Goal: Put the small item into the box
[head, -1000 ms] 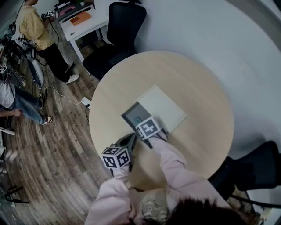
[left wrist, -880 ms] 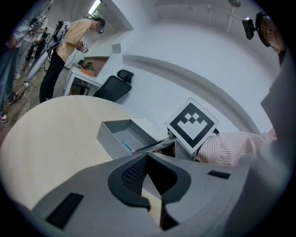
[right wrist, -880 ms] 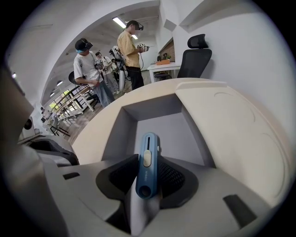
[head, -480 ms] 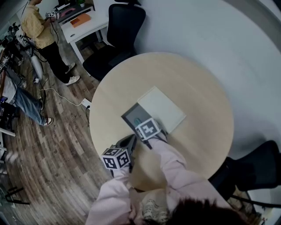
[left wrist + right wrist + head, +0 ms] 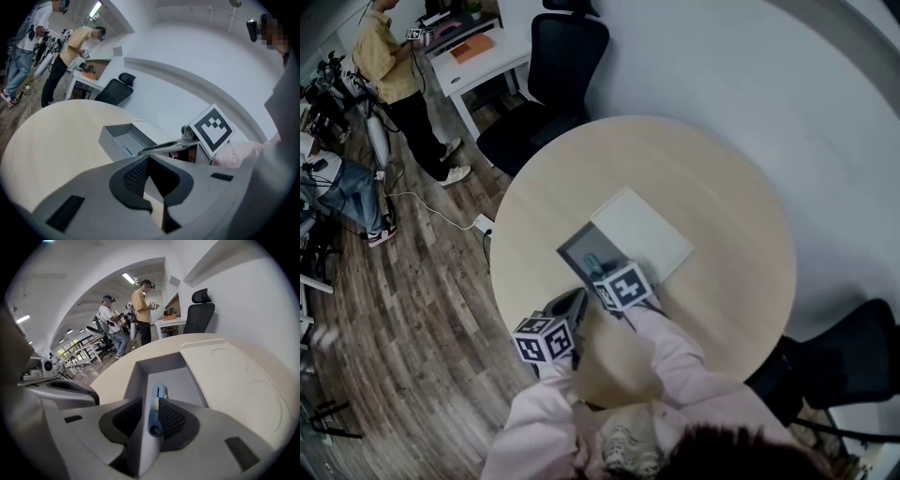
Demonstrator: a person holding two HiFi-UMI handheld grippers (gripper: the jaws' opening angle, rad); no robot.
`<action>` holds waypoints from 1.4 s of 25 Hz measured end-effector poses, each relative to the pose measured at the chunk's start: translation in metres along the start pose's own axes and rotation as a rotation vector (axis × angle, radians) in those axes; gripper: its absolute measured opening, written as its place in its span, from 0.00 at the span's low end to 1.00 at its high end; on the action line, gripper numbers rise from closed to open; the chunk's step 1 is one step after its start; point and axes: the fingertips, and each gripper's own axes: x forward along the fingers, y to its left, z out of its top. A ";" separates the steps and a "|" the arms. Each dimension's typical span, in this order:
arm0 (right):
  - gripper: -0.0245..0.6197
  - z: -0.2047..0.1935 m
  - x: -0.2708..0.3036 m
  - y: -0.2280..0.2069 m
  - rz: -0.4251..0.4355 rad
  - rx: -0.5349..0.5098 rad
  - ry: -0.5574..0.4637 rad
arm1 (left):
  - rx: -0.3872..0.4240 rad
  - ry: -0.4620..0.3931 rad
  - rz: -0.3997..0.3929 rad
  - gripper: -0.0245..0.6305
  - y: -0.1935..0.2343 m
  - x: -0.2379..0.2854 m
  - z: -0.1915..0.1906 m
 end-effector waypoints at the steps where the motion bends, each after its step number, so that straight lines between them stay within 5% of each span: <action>1: 0.21 0.002 -0.003 0.000 0.004 -0.002 -0.025 | 0.003 -0.001 -0.001 0.05 -0.001 0.000 0.000; 10: 0.04 0.016 -0.037 0.014 0.064 0.019 -0.200 | 0.039 -0.018 -0.001 0.05 -0.015 -0.010 0.001; 35: 0.04 0.026 -0.112 0.057 0.195 0.026 -0.553 | 0.201 -0.157 0.006 0.05 -0.047 -0.044 0.020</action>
